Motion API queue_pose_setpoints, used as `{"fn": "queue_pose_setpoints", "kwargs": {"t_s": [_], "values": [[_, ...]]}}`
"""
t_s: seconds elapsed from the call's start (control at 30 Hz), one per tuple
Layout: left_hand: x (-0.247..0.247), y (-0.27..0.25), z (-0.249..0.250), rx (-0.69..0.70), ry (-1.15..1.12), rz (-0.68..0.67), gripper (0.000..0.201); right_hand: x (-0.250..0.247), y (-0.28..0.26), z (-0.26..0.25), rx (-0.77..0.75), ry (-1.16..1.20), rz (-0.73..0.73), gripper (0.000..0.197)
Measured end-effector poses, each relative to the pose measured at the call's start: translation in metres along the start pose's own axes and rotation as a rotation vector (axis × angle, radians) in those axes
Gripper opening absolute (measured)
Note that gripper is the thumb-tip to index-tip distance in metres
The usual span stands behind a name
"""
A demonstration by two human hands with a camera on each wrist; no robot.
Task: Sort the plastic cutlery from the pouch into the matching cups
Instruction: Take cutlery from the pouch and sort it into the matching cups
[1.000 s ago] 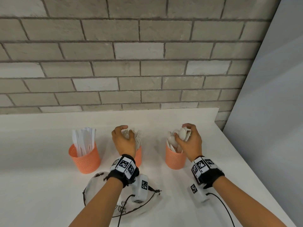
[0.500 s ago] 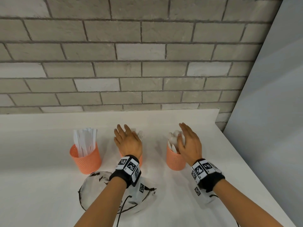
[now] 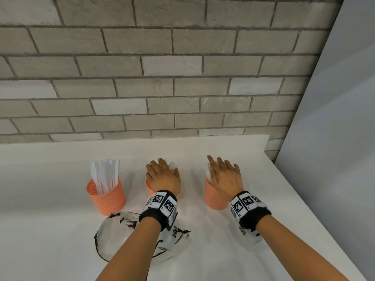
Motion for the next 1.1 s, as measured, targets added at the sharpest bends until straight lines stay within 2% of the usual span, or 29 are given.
{"fn": "queue_pose_setpoints", "kwargs": {"t_s": [0.13,0.23,0.33,0.47,0.7,0.77,0.87,0.9,1.1], "values": [[0.001,-0.002,0.003,-0.016,-0.022,-0.068,0.07,-0.002,0.001,0.002,-0.022,0.014,-0.033,0.084],[0.002,-0.003,0.005,-0.013,0.008,-0.034,0.066,-0.001,0.003,0.0,-0.04,-0.01,-0.055,0.073],[0.001,-0.003,0.003,-0.001,0.01,0.003,0.063,0.003,0.003,-0.001,-0.05,-0.017,-0.085,0.085],[0.002,-0.005,0.001,0.017,-0.054,-0.001,0.059,0.004,0.004,-0.003,-0.046,-0.017,-0.113,0.086],[0.004,-0.007,0.002,0.031,-0.083,-0.076,0.06,0.0,0.002,-0.005,-0.021,0.018,-0.17,0.052],[0.001,-0.007,0.001,0.027,-0.108,-0.122,0.062,-0.001,0.002,-0.004,-0.009,0.023,-0.183,0.06],[-0.006,-0.009,0.001,0.019,-0.115,-0.182,0.066,-0.006,-0.002,-0.007,0.002,0.023,-0.138,0.103],[-0.01,-0.012,0.001,0.021,-0.129,-0.197,0.067,-0.009,-0.003,-0.01,0.004,0.017,-0.107,0.11],[-0.049,-0.025,0.001,0.118,-0.322,-0.197,0.067,-0.037,-0.014,-0.048,-0.046,0.146,0.043,0.087]]}}
Point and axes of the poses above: each hand's wrist, its own y-axis towards the middle knuckle, its own x-axis out of the palm, z = x × y, the point moved 3 cm from there along y, towards the middle knuckle, and after that the axes turned 6 degrees about -x, right-handed, at the moved point
